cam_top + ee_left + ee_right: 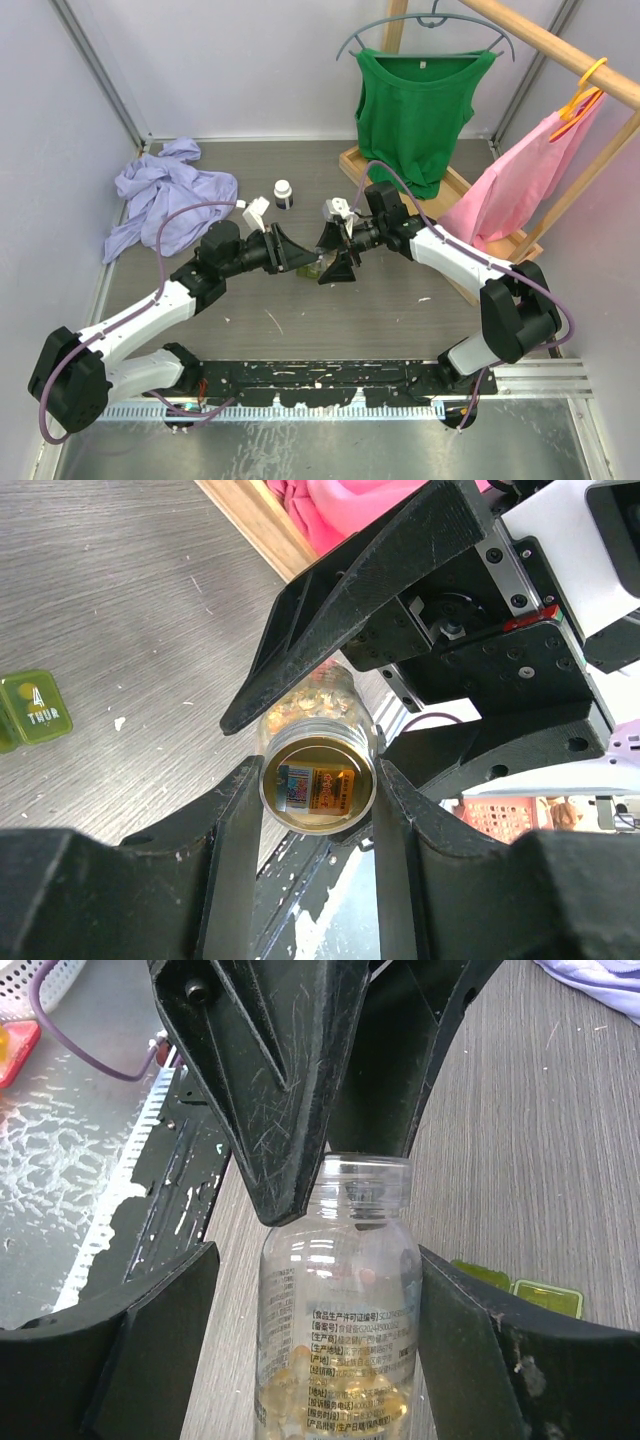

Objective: Sort the pills into containers

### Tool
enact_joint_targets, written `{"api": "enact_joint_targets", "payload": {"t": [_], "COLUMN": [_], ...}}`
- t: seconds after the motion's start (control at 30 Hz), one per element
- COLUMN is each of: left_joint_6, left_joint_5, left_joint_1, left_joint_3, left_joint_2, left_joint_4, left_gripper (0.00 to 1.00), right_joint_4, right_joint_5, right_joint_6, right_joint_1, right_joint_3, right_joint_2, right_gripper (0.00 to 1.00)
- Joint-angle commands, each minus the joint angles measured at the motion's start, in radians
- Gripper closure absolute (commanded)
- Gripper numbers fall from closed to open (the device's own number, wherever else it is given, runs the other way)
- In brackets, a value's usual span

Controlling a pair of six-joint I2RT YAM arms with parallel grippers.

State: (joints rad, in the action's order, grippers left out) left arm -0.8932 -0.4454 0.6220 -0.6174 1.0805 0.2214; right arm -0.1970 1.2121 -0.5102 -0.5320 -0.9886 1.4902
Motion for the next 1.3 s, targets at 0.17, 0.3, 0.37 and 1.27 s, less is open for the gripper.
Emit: {"api": "enact_joint_targets", "payload": {"t": [0.17,0.3,0.37,1.27], "left_joint_6": [-0.017,-0.028,-0.031,-0.06], "left_joint_5": [0.013,0.011,0.011,0.028], "left_joint_1": [0.005,0.004,0.005,0.005], "left_joint_3": [0.001,0.005,0.006,0.022], "left_joint_2": [-0.017,-0.017,-0.019,-0.021], "left_joint_4": [0.096,0.111,0.114,0.151], "left_gripper": [1.0,1.0,1.0,1.0], "right_joint_4": [0.041,0.042,0.043,0.098], "right_joint_5": [-0.01,-0.015,-0.024,-0.064], "right_joint_6": [0.022,0.024,0.024,0.088], "right_joint_1": [-0.002,-0.002,-0.002,-0.002], "right_joint_3": [-0.008,-0.008,-0.008,0.004], "right_joint_2": [-0.025,-0.025,-0.025,-0.028], "right_gripper": [0.2,0.2,0.2,0.27]}}
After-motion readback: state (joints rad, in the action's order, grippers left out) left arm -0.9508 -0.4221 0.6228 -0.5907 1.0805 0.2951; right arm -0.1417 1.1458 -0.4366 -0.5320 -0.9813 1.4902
